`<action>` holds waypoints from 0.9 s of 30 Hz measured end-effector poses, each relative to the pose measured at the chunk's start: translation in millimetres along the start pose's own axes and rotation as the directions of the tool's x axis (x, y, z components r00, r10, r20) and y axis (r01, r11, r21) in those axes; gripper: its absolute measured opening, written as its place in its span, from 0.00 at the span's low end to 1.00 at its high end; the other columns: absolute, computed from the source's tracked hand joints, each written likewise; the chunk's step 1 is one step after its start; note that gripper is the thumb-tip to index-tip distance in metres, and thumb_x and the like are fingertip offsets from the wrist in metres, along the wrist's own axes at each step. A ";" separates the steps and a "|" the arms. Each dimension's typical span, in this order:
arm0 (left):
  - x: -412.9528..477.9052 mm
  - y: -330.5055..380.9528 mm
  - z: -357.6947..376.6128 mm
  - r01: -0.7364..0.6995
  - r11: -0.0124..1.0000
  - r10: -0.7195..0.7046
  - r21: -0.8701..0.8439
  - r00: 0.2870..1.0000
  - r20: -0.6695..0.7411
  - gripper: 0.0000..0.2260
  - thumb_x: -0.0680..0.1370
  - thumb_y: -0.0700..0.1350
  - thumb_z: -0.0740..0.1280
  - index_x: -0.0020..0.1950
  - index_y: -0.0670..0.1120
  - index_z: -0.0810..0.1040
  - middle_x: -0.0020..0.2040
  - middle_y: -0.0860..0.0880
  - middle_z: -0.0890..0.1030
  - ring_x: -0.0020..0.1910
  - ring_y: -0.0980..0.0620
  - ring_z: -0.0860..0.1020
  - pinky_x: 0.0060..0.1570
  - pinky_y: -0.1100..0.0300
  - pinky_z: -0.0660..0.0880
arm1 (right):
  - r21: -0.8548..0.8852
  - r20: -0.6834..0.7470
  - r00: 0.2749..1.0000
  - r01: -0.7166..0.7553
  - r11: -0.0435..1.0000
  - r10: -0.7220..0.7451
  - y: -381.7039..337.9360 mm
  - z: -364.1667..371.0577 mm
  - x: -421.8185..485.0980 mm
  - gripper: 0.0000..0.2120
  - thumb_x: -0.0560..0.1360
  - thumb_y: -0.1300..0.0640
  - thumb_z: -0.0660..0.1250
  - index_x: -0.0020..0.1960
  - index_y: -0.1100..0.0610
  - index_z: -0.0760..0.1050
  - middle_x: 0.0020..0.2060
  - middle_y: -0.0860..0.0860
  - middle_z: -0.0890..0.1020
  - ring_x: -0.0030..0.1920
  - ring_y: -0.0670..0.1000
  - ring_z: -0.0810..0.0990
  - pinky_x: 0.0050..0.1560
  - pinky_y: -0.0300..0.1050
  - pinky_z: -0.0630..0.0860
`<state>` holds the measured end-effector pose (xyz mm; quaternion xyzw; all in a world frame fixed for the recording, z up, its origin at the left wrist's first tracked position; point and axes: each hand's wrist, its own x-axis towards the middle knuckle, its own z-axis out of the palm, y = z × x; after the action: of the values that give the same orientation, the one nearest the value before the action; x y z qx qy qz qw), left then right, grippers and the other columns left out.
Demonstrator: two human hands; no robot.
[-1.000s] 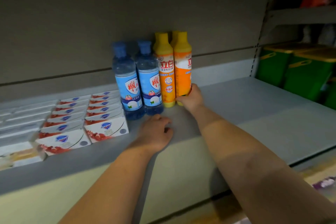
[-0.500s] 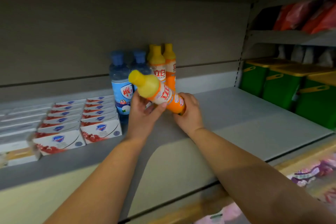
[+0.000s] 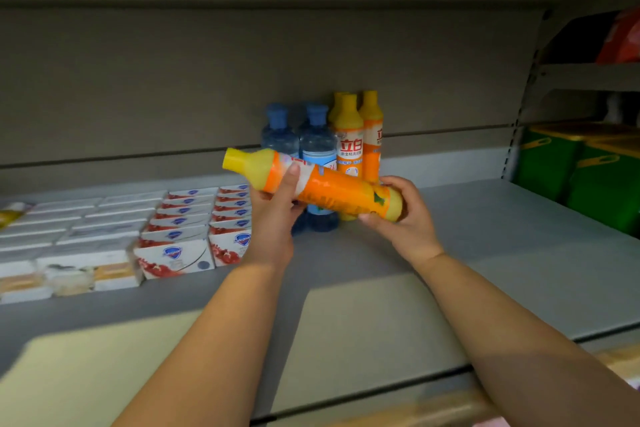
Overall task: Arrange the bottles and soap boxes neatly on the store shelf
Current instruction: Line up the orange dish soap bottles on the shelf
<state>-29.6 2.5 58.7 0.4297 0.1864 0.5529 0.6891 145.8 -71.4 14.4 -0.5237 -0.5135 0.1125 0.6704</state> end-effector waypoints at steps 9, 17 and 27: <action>8.4 5.9 -18.1 -0.037 0.999 0.039 -0.014 0.972 0.232 0.19 0.71 0.38 0.70 0.60 0.48 0.71 0.55 0.42 0.81 0.55 0.43 0.81 0.49 0.49 0.79 | 0.431 0.225 0.772 -0.626 0.650 0.594 -3.9 6.8 3.1 0.20 0.77 0.37 0.55 0.47 0.54 0.73 0.30 0.52 0.78 0.19 0.45 0.67 0.17 0.31 0.59; 9.6 1.9 -17.8 0.112 0.994 -0.113 -0.021 0.990 -0.082 0.24 0.68 0.55 0.75 0.61 0.50 0.74 0.51 0.48 0.84 0.49 0.50 0.83 0.42 0.56 0.81 | 0.333 -0.007 0.981 -0.181 0.925 0.195 -8.1 10.7 3.7 0.26 0.63 0.55 0.75 0.58 0.46 0.71 0.44 0.44 0.81 0.38 0.41 0.81 0.35 0.35 0.76; 7.4 13.4 -7.1 -0.085 0.996 0.079 0.026 0.981 0.175 0.17 0.73 0.38 0.68 0.60 0.49 0.73 0.54 0.46 0.82 0.55 0.49 0.81 0.47 0.56 0.80 | 0.421 0.082 0.868 -0.475 0.773 0.489 -9.3 13.7 6.8 0.26 0.61 0.36 0.67 0.52 0.51 0.73 0.33 0.49 0.82 0.30 0.47 0.81 0.29 0.40 0.77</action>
<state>-40.5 12.3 67.0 0.4953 0.1168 0.5379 0.6721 134.2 -62.7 24.9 -0.4793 -0.3140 0.3818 0.7252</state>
